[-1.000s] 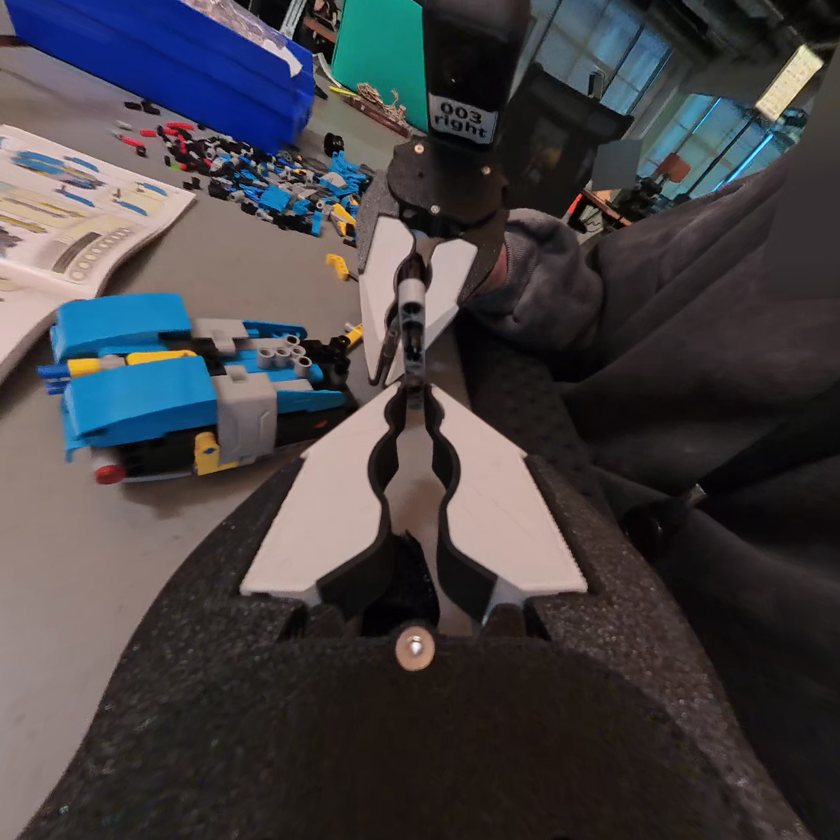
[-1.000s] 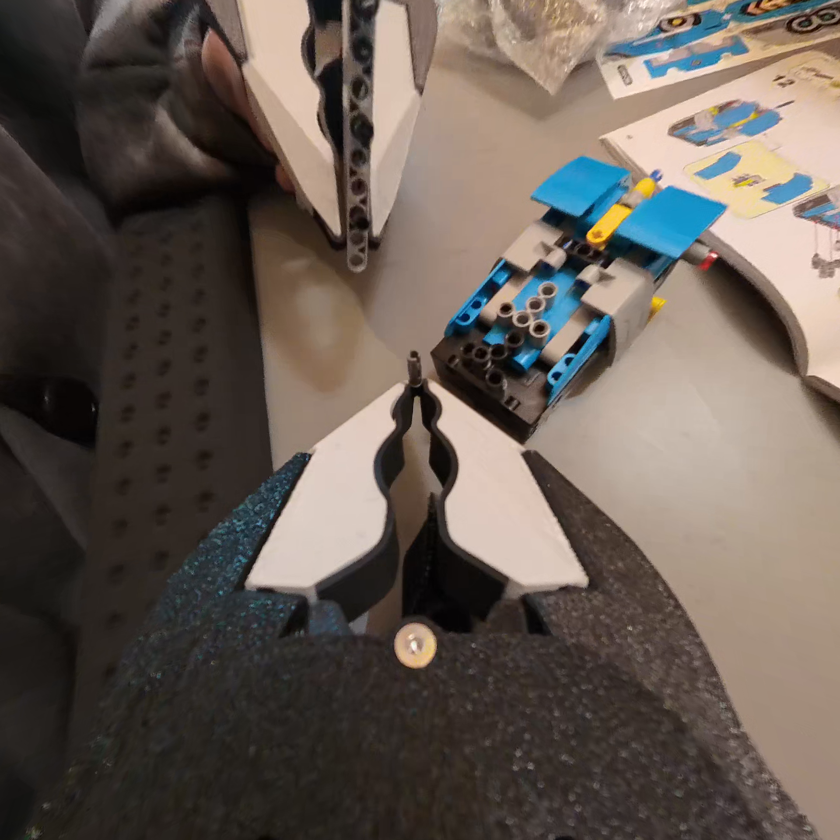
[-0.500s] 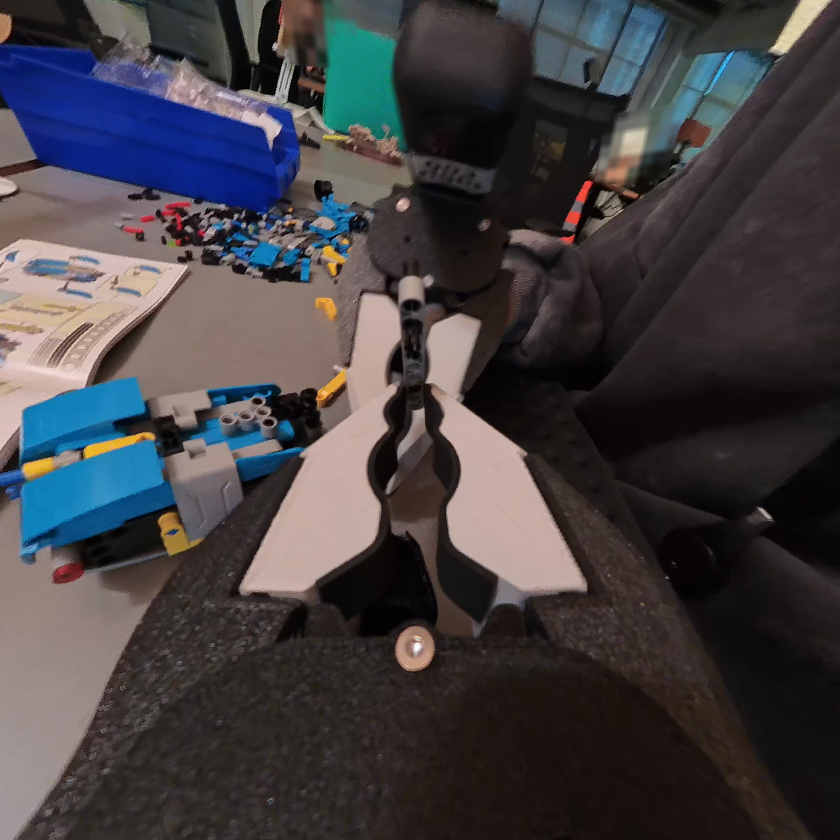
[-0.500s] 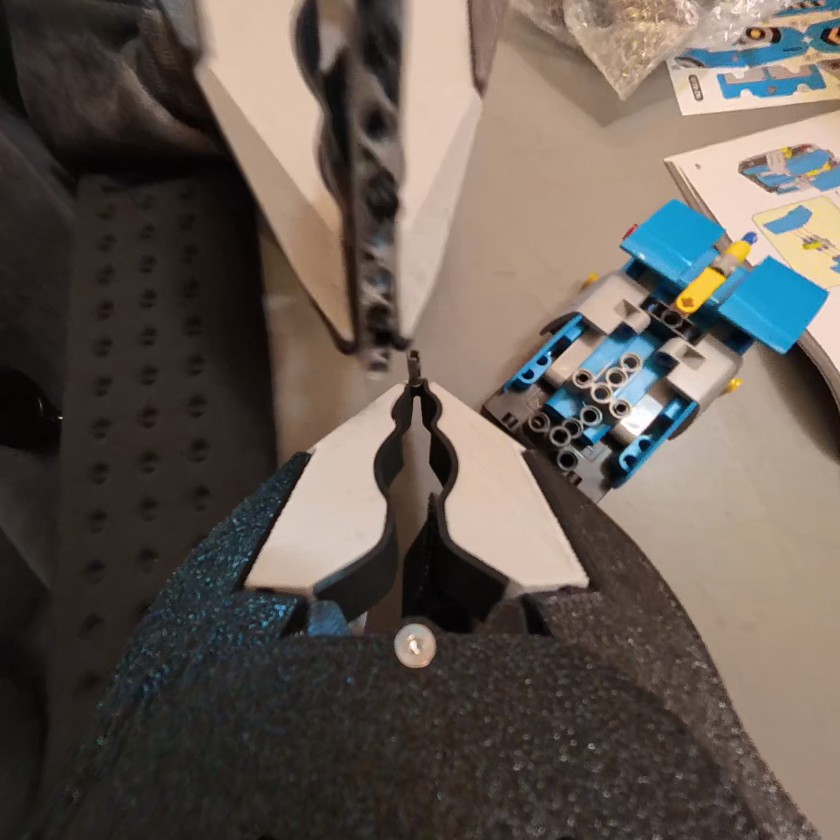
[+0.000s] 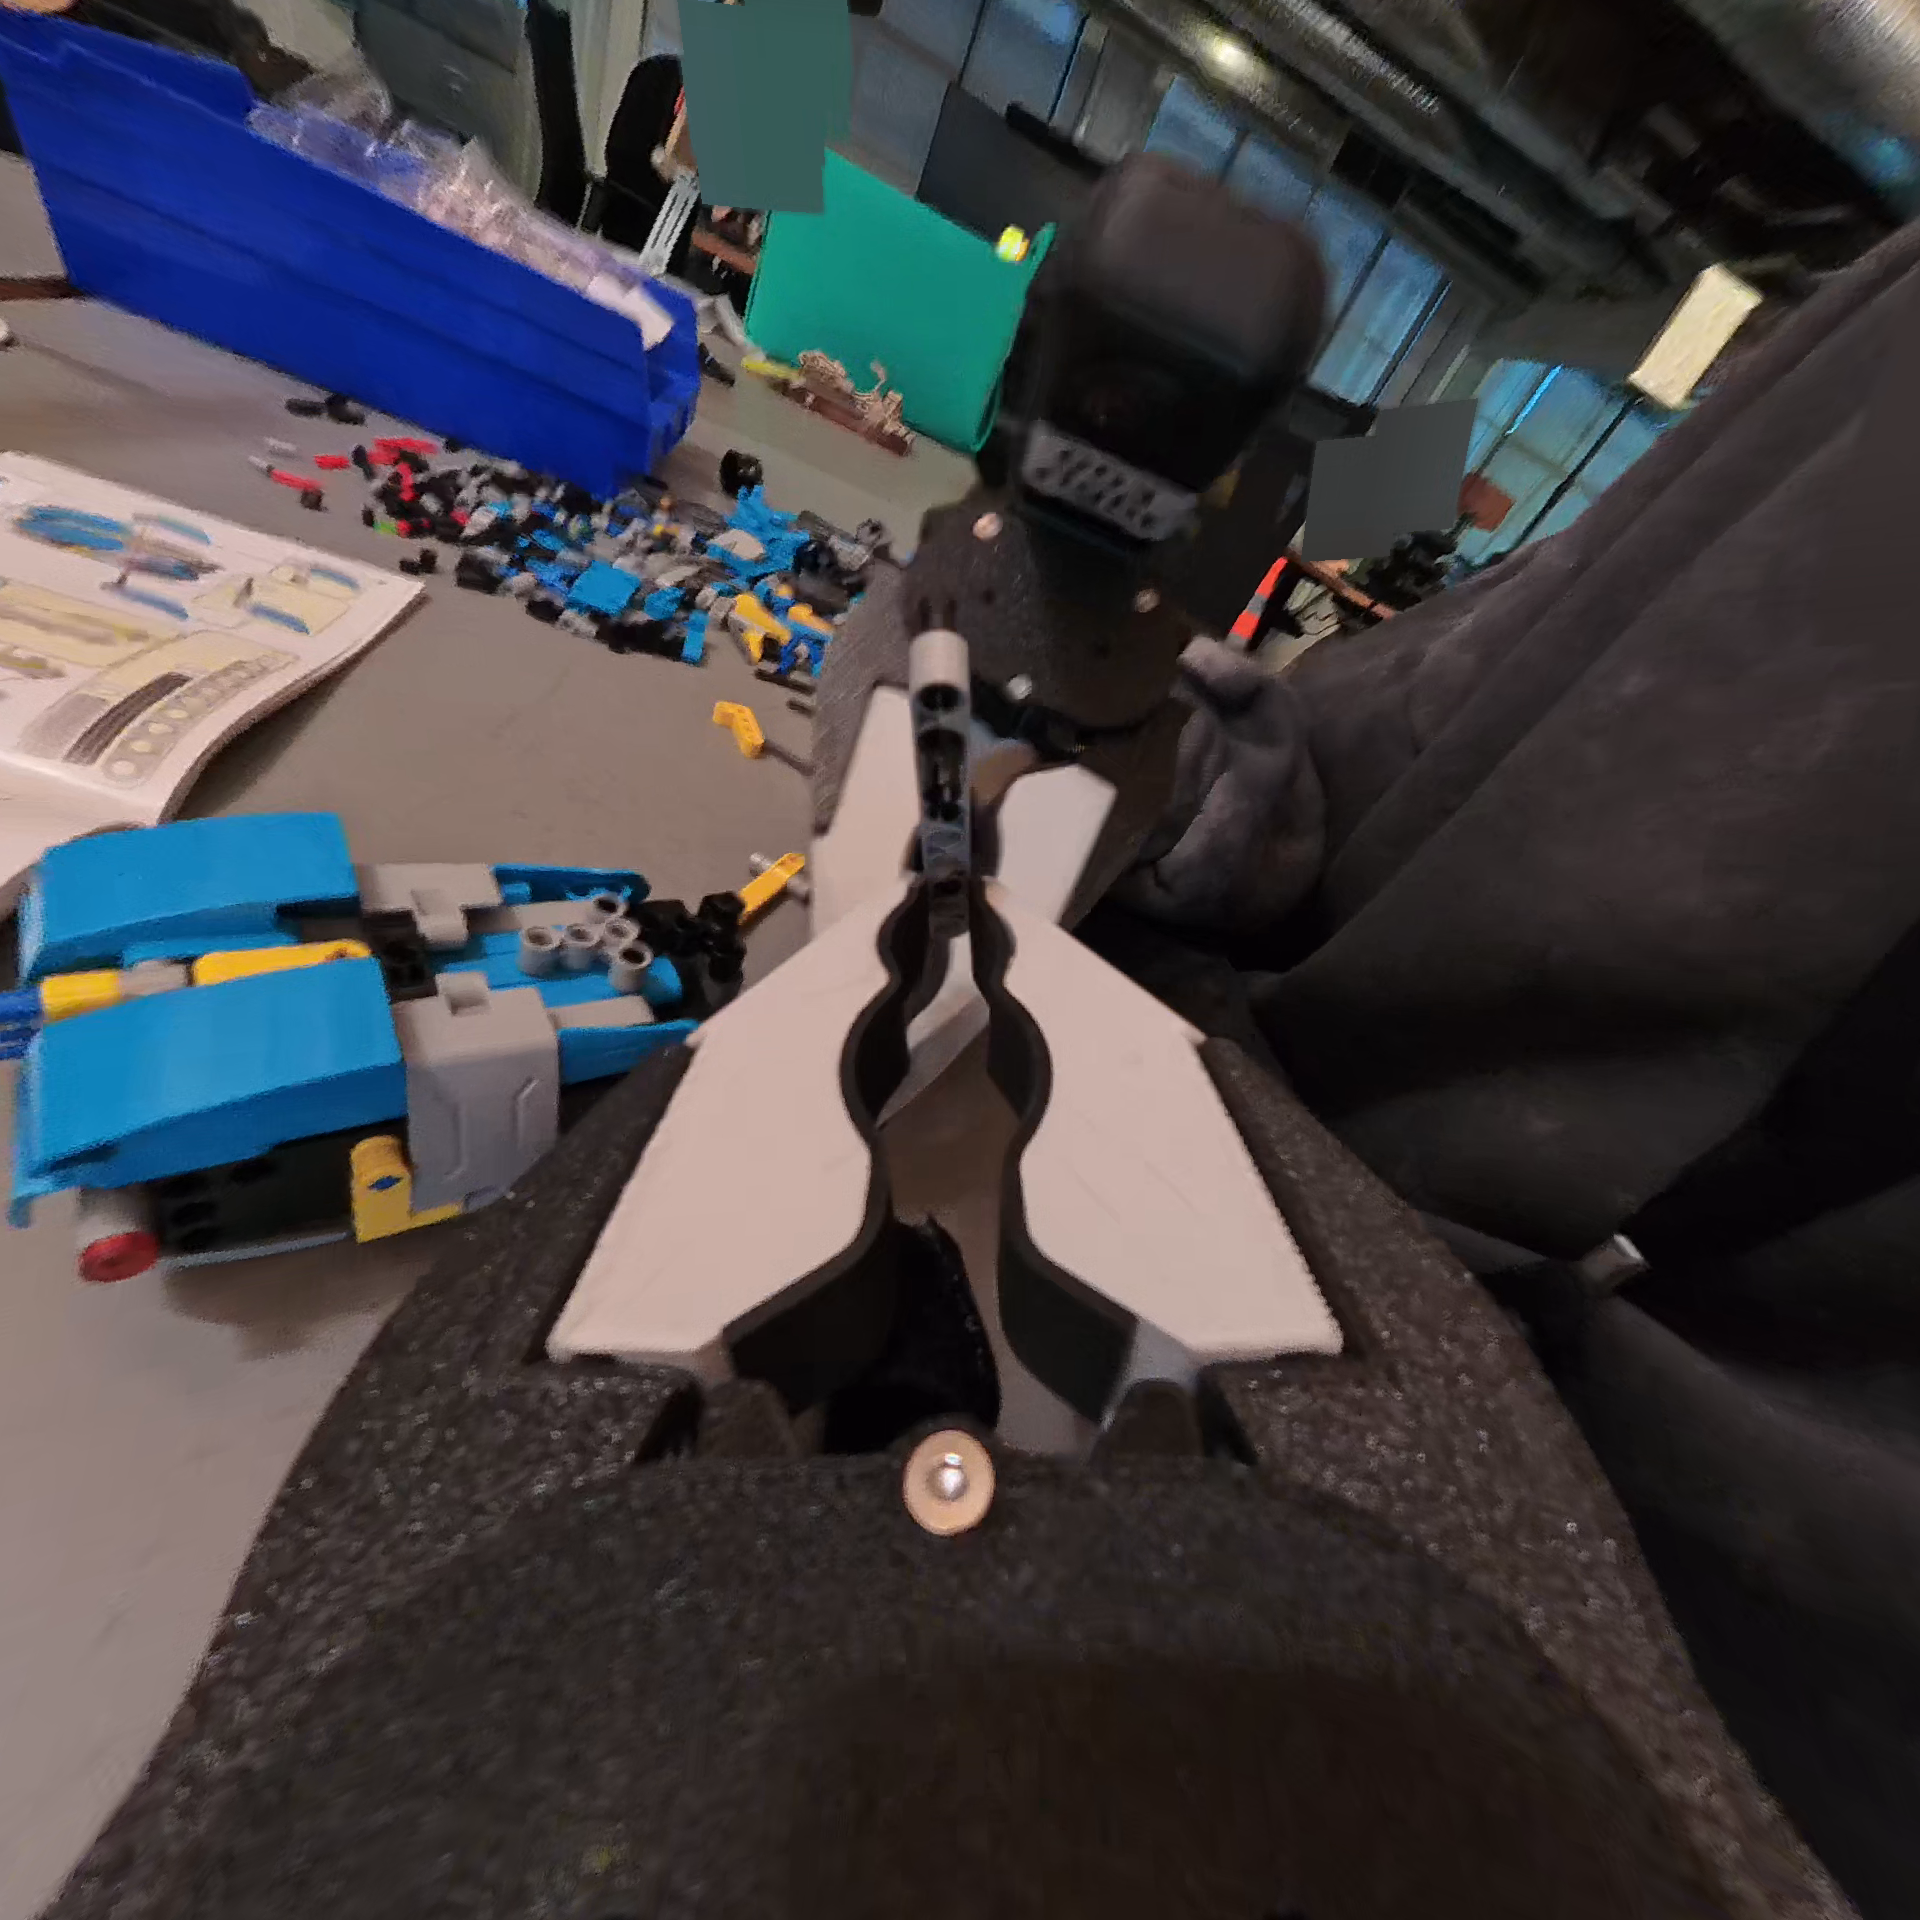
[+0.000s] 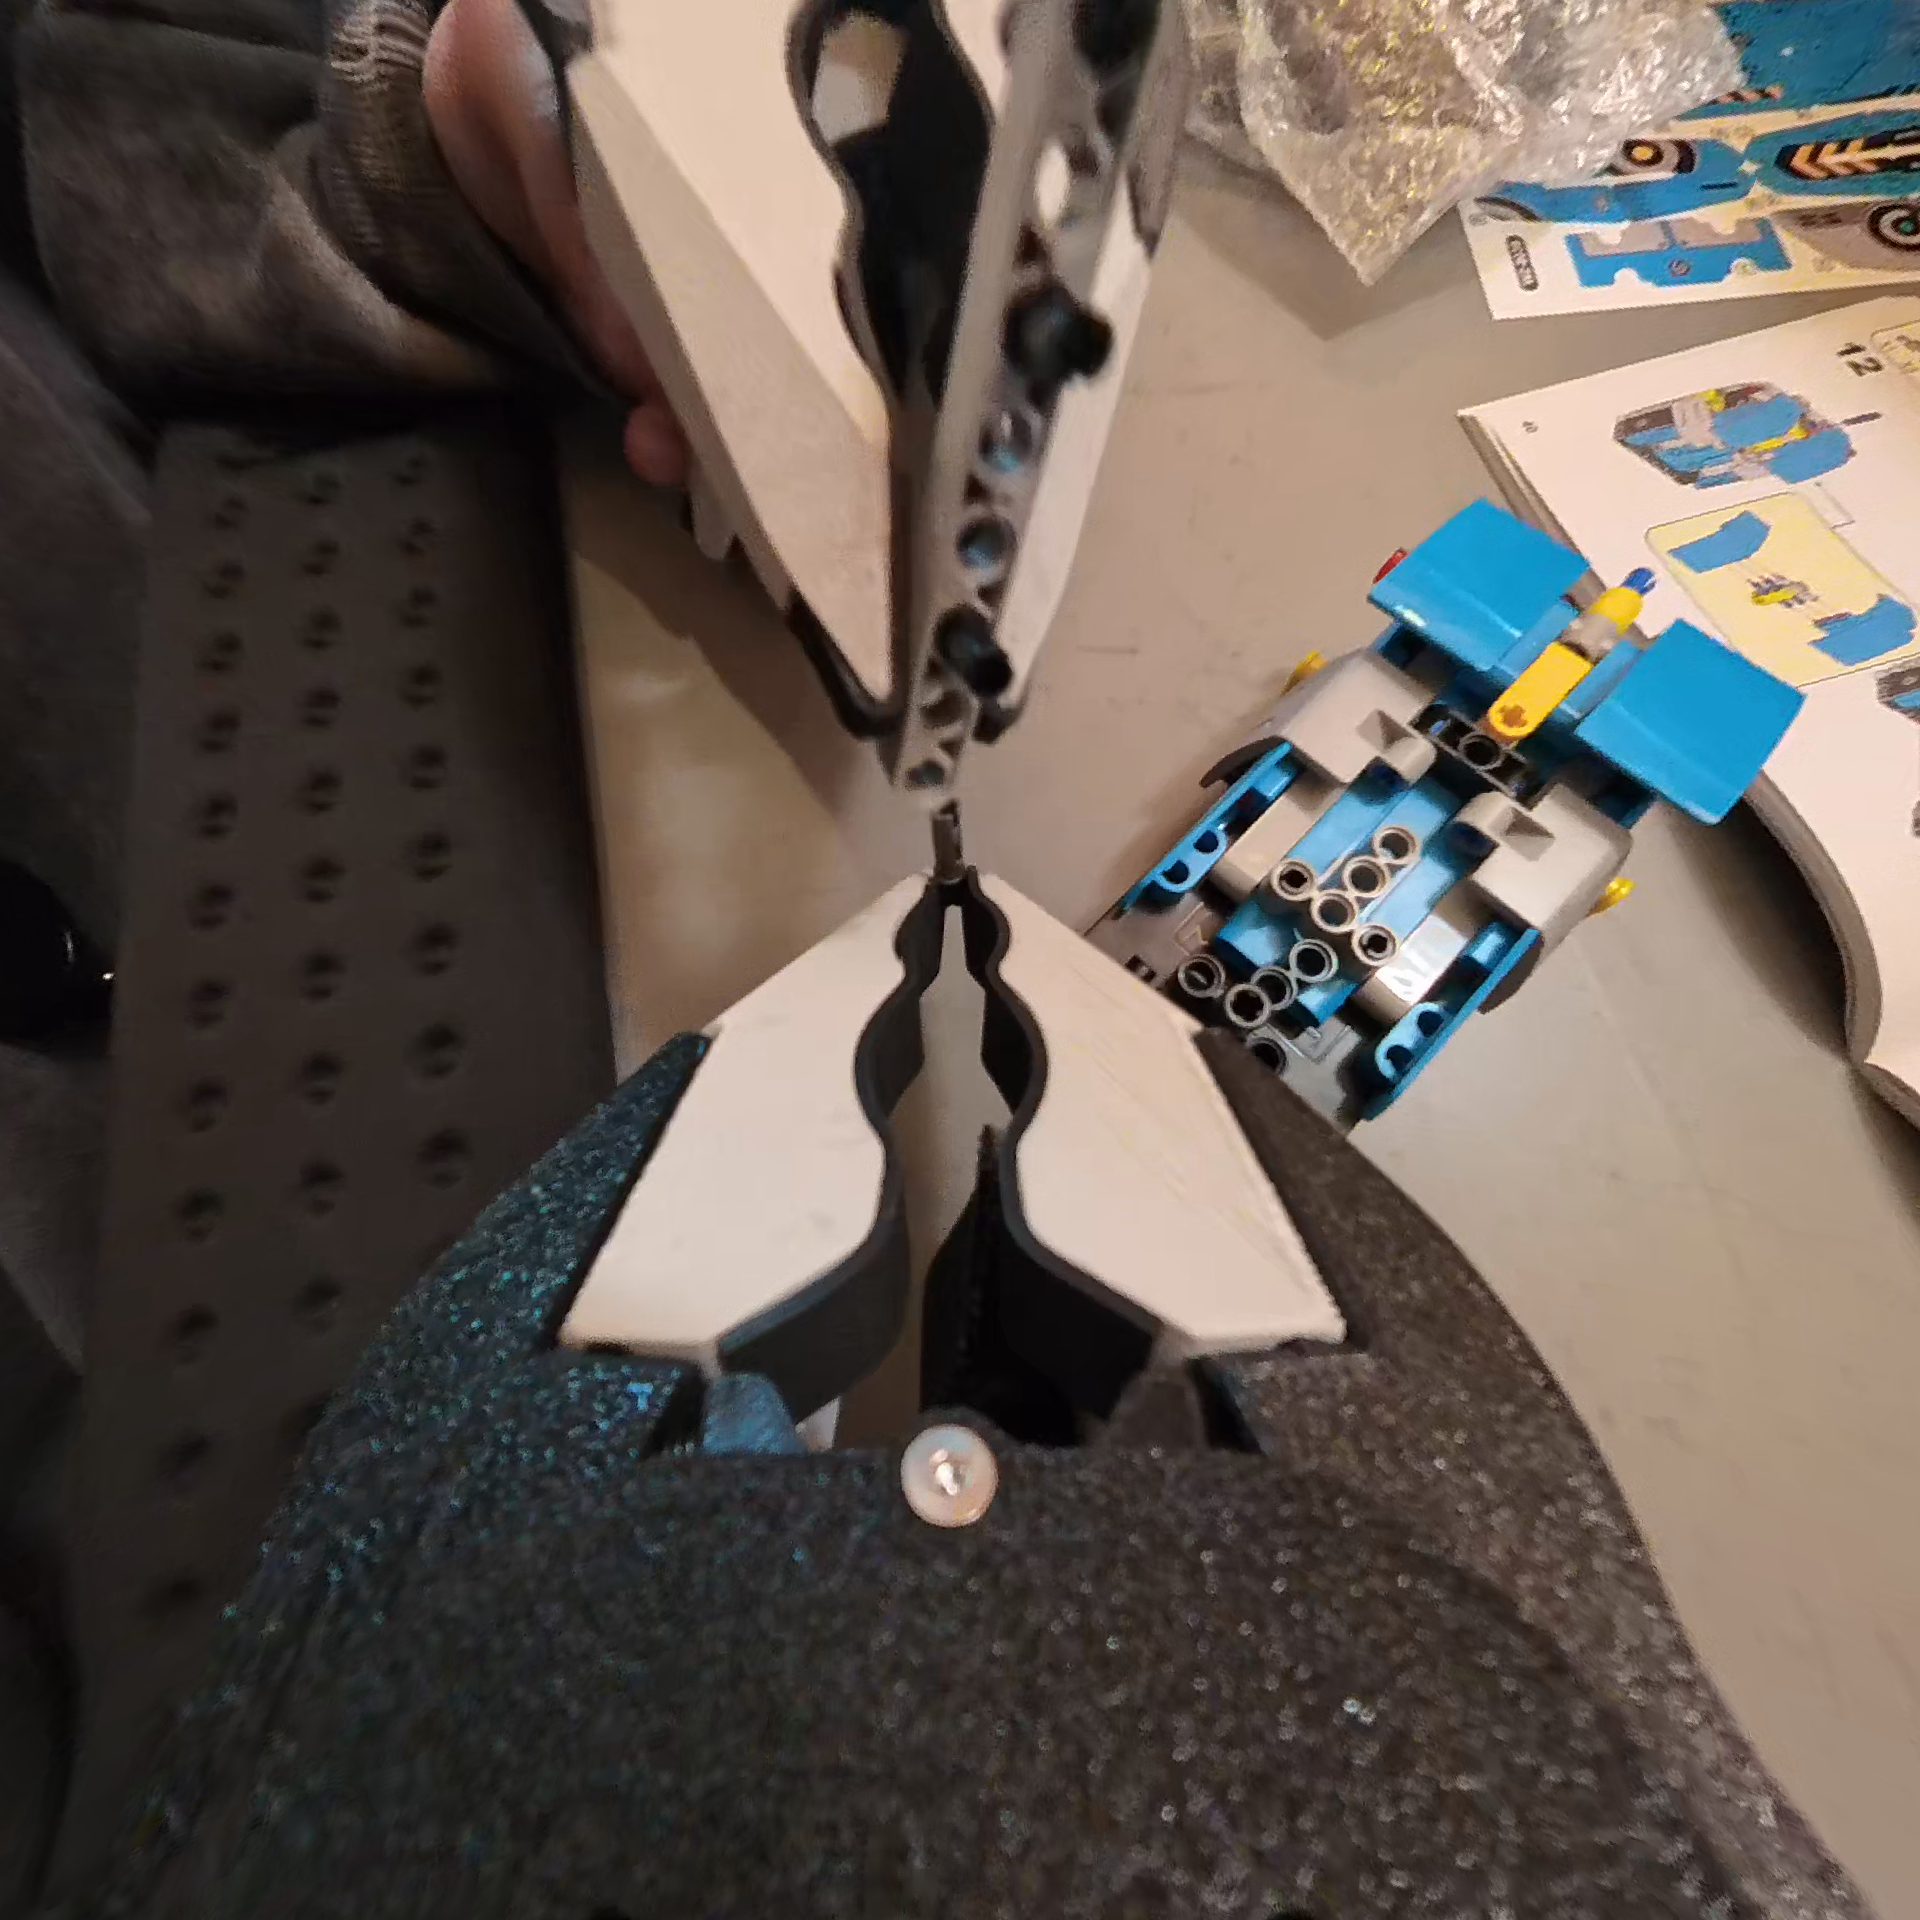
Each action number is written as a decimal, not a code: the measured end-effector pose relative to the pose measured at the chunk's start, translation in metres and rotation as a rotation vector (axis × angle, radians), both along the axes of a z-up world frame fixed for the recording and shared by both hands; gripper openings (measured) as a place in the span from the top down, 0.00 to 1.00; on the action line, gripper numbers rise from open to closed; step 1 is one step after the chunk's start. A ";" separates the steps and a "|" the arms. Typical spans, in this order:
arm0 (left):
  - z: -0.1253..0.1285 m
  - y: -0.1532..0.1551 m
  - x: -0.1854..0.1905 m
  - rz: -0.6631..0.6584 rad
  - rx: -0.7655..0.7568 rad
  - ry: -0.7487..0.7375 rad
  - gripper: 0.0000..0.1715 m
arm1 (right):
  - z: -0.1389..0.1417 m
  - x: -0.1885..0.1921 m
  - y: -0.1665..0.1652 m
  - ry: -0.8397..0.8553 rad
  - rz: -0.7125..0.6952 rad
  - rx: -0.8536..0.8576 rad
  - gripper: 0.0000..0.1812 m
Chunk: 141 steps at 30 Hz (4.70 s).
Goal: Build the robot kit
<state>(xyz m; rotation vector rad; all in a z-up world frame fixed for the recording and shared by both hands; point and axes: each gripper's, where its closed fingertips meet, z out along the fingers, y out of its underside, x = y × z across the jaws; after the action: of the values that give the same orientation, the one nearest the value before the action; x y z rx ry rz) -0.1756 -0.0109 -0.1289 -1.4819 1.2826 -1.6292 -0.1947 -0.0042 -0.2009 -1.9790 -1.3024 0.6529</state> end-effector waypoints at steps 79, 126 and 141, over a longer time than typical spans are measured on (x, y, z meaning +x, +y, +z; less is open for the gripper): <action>-0.054 0.022 -0.019 0.059 0.013 0.329 0.96 | -0.016 0.020 -0.011 -0.010 0.006 -0.091 0.90; -0.030 0.029 -0.013 0.206 0.035 0.195 0.96 | 0.036 0.001 0.022 0.215 -0.215 0.075 0.98; -0.023 0.020 -0.012 0.131 -0.001 0.149 0.96 | 0.035 -0.007 0.009 0.192 -0.118 0.102 0.98</action>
<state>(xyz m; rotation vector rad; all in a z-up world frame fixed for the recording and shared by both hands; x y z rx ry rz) -0.1879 0.0090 -0.1516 -1.6779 1.2347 -1.4591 -0.2017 0.0050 -0.1662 -1.8464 -1.0746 0.6874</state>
